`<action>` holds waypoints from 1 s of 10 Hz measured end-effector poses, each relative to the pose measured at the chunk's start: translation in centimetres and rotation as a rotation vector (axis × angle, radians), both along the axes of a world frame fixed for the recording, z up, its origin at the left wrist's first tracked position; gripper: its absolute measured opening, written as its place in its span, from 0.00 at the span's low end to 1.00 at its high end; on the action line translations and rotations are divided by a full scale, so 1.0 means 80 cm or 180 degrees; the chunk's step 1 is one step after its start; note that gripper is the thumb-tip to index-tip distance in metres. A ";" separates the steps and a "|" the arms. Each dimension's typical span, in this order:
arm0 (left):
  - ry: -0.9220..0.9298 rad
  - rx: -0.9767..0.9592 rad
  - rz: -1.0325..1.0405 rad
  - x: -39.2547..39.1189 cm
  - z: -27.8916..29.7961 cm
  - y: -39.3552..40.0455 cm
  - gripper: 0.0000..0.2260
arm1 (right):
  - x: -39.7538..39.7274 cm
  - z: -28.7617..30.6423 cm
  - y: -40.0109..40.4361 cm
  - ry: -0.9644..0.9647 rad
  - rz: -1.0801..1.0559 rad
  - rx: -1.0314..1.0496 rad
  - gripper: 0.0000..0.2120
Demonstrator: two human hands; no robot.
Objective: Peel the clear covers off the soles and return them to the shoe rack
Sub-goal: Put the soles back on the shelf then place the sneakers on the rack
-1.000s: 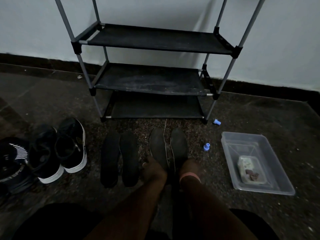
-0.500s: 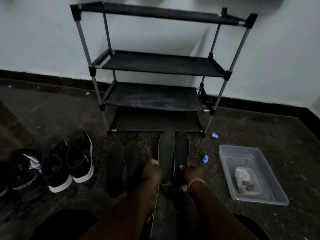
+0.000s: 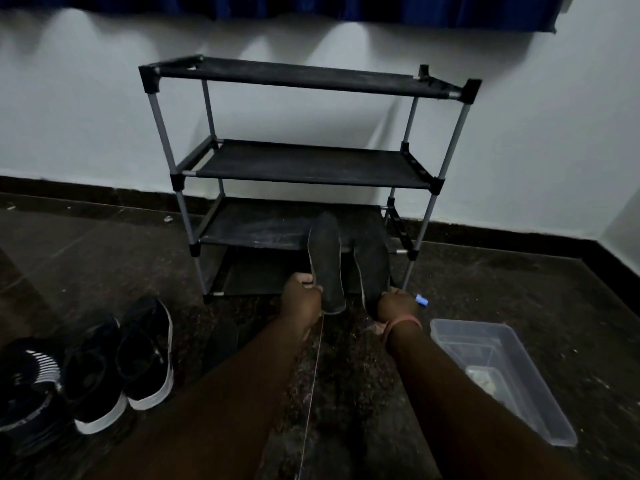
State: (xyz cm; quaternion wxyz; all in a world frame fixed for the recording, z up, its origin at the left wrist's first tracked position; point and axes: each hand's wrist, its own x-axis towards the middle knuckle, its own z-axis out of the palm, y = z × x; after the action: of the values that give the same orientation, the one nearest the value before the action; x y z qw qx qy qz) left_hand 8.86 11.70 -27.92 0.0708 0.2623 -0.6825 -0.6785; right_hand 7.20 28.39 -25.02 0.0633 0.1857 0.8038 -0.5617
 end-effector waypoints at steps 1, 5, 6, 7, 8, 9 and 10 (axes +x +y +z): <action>-0.0086 0.0144 -0.0011 -0.047 0.010 -0.005 0.08 | -0.046 0.017 -0.004 -0.0113 0.0188 0.0317 0.19; -0.0080 0.0570 0.0101 -0.190 0.011 -0.016 0.13 | -0.190 0.029 -0.031 0.0154 0.0568 0.1917 0.16; -0.0117 0.0574 0.0119 -0.206 0.013 -0.018 0.13 | -0.202 0.026 -0.033 0.0109 0.0559 0.1933 0.16; -0.0170 0.0607 0.0077 -0.215 0.012 -0.013 0.13 | -0.211 0.023 -0.035 0.0138 0.0399 0.1808 0.16; -0.0174 0.0777 0.0053 -0.215 0.011 -0.007 0.13 | -0.212 0.017 -0.039 0.0183 0.0337 0.1707 0.16; -0.0225 0.1061 0.0020 -0.211 0.015 -0.004 0.12 | -0.216 0.005 -0.045 0.0287 0.0188 0.1435 0.17; -0.0338 0.1148 -0.0038 -0.210 0.020 -0.005 0.14 | -0.216 -0.010 -0.050 0.0375 -0.0534 0.0435 0.15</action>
State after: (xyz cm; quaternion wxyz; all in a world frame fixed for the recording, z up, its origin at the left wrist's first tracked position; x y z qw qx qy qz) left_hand -7.96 11.28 -26.31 -0.0176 0.3021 -0.5541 -0.7755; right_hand -10.07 24.42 -25.79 -0.0441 0.2227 0.8241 -0.5189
